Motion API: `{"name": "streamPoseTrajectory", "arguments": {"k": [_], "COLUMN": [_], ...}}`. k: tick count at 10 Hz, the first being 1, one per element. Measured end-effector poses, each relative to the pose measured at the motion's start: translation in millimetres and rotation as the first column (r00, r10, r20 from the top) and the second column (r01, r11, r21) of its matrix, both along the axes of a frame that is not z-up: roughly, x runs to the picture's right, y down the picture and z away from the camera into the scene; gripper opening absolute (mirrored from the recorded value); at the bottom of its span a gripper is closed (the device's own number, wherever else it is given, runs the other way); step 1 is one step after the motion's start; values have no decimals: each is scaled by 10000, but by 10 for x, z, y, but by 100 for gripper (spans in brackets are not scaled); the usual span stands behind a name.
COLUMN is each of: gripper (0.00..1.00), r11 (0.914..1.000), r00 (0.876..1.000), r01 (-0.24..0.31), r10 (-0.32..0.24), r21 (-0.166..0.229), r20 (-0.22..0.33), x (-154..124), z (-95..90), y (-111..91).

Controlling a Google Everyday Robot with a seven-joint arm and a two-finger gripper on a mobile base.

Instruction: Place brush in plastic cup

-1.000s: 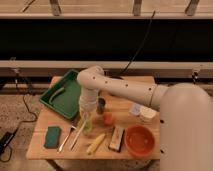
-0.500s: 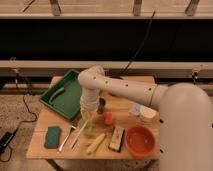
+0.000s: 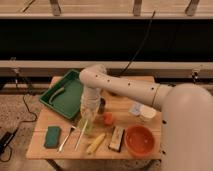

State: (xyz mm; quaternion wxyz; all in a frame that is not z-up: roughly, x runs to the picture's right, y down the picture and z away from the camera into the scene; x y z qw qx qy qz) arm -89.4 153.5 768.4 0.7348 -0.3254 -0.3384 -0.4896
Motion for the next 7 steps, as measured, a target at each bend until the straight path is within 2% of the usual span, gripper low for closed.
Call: {"name": "streamPoseTrajectory", "arguments": {"k": [7], "gripper": [80], "r11": [9999], "r00": [9999], "r01": [-95], "r10": [95], "r21": [49], "r20": [37], "x": [-21], "z": [-26], "y": [-27]}}
